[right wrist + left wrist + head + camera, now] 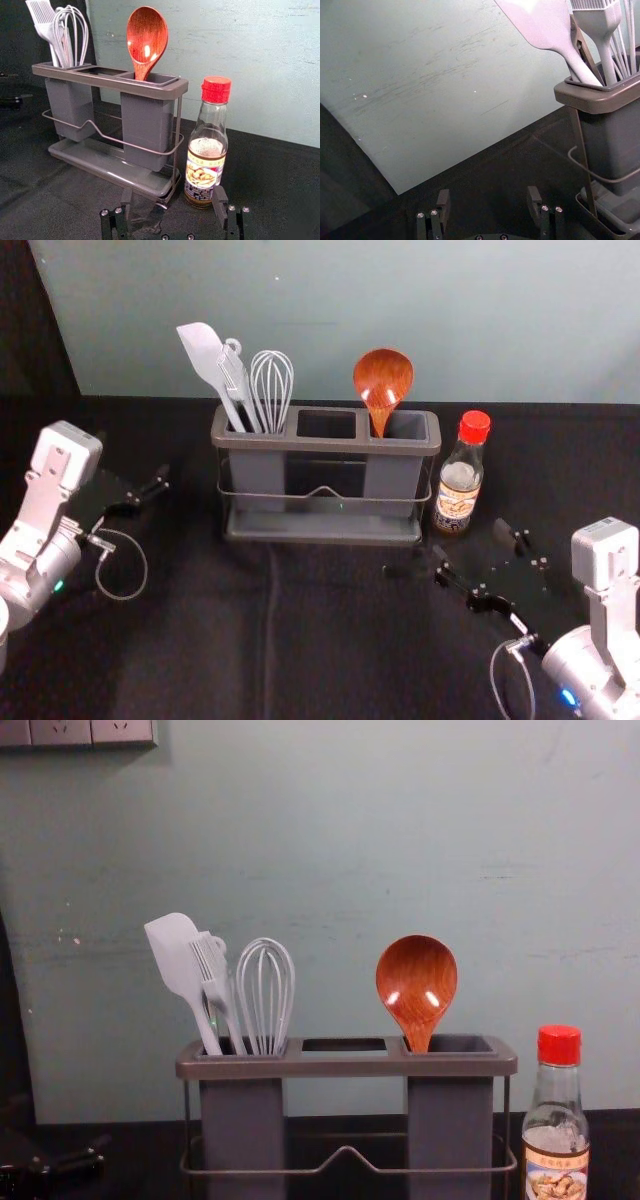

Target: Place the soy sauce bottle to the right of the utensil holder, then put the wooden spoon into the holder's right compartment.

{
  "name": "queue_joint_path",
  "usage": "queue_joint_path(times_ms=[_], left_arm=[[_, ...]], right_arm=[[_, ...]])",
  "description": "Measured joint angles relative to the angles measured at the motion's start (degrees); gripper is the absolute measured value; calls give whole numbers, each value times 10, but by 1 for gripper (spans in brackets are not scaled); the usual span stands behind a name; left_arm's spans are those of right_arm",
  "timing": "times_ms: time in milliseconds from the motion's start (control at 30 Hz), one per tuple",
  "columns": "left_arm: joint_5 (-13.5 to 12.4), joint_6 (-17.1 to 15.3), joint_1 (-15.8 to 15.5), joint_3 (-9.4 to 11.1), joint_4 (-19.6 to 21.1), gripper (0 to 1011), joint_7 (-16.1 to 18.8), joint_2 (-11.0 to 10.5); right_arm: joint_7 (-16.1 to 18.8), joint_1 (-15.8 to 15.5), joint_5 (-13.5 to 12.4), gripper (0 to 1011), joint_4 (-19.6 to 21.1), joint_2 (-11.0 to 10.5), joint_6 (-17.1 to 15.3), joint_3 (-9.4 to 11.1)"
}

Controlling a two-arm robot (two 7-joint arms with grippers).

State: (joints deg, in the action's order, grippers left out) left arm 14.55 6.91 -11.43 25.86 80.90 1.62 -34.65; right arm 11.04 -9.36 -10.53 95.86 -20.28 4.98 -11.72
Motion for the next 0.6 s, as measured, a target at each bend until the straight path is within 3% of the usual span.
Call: queue_joint_path(times_ms=[600], left_arm=[[0, 0, 0, 0, 0, 1005, 0, 0]], right_arm=[[0, 0, 0, 1002, 0, 0, 0, 0]])
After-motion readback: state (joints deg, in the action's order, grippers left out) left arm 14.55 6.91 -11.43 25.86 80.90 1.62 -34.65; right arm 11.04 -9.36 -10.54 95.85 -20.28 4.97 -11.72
